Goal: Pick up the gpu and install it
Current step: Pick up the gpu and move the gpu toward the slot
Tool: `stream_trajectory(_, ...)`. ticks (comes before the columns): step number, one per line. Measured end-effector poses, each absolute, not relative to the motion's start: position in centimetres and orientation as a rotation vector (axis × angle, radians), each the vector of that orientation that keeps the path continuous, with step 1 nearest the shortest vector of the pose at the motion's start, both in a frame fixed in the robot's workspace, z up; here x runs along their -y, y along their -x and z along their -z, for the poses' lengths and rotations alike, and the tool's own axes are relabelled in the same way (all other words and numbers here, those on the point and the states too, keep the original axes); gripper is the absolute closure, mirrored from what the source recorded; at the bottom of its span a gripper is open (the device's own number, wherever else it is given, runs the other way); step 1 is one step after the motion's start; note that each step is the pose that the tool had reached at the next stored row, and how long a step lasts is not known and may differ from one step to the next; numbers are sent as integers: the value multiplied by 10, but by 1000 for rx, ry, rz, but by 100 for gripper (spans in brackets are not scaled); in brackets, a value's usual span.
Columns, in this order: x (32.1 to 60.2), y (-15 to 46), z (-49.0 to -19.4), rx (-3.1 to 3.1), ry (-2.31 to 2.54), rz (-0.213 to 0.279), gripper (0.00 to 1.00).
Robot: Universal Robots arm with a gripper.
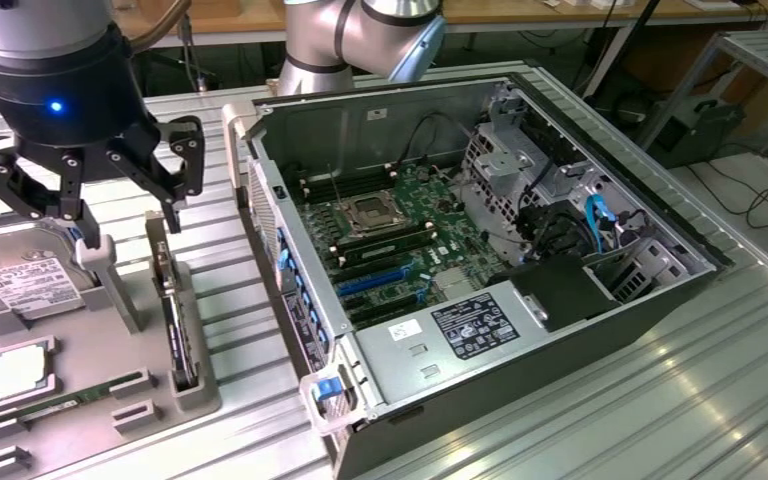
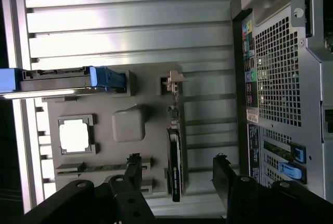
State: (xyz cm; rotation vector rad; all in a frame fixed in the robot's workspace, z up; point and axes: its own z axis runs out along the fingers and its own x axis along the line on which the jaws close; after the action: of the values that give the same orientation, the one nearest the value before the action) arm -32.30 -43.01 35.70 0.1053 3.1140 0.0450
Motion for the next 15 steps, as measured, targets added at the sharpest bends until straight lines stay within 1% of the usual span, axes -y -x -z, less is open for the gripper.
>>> stream_trajectory(15,436,322,-347,-3115,-105,-45,34)
